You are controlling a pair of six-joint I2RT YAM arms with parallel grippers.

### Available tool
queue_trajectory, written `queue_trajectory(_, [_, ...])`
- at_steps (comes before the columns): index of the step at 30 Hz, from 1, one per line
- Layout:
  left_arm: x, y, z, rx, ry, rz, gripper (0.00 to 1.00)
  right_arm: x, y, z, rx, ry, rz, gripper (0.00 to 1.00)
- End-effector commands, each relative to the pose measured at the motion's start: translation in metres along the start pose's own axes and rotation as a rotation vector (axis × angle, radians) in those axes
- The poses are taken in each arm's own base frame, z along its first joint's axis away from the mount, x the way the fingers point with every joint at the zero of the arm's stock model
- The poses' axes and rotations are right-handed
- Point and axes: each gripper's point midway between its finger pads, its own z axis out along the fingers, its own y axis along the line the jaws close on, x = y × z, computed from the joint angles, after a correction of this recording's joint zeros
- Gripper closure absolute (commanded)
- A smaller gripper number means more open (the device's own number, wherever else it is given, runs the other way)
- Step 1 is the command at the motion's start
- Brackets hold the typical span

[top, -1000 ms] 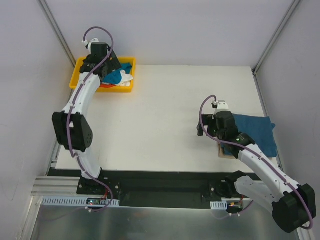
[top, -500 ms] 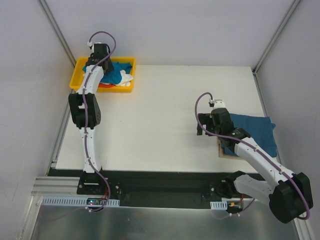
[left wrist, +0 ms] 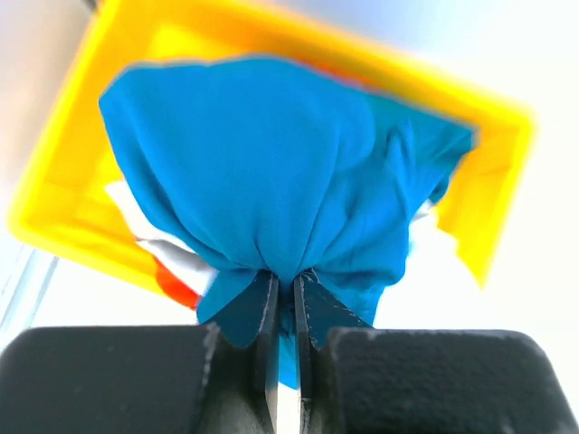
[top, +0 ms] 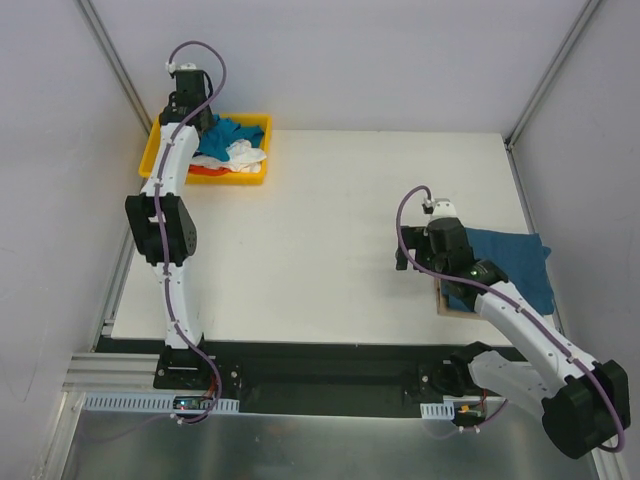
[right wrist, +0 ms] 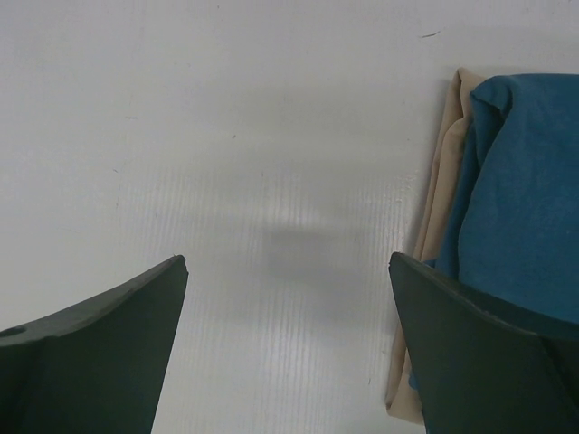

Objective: Fold and stack the t-shirts
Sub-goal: Grab crumpled tshirt from bin with the left arm, then move the tshirt to the center of the board

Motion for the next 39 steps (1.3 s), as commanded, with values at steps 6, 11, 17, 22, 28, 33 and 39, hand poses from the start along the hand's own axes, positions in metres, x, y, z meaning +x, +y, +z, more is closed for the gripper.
queue_trajectory(6, [-0.161,-0.027,-0.205,0.234,-0.456,-0.154,1.00,-0.027,0.005,-0.023,-0.038,-0.118,0.046,0.02])
queue_trajectory(11, [-0.178,-0.063,-0.300,0.382,-0.585,-0.102,1.00,-0.032,0.005,-0.037,-0.055,-0.162,0.074,0.03])
queue_trajectory(17, [-0.151,-0.112,-0.399,0.713,-0.601,-0.052,1.00,-0.037,0.001,-0.051,-0.056,-0.208,0.104,0.03])
queue_trajectory(22, [-0.105,-0.159,-0.471,1.085,-0.501,-0.043,1.00,-0.042,-0.003,-0.062,-0.054,-0.250,0.140,0.03])
queue_trajectory(28, [-0.051,-0.201,-0.498,1.281,-0.345,0.021,1.00,-0.043,-0.011,-0.069,-0.012,-0.259,0.163,0.03])
queue_trajectory(33, [-0.017,-0.212,-0.473,1.274,-0.245,0.039,1.00,-0.040,-0.015,-0.070,0.003,-0.255,0.167,0.03])
queue_trajectory(39, [0.048,-0.180,-0.365,0.897,-0.207,-0.021,0.94,-0.037,-0.018,-0.067,0.029,-0.234,0.174,0.03])
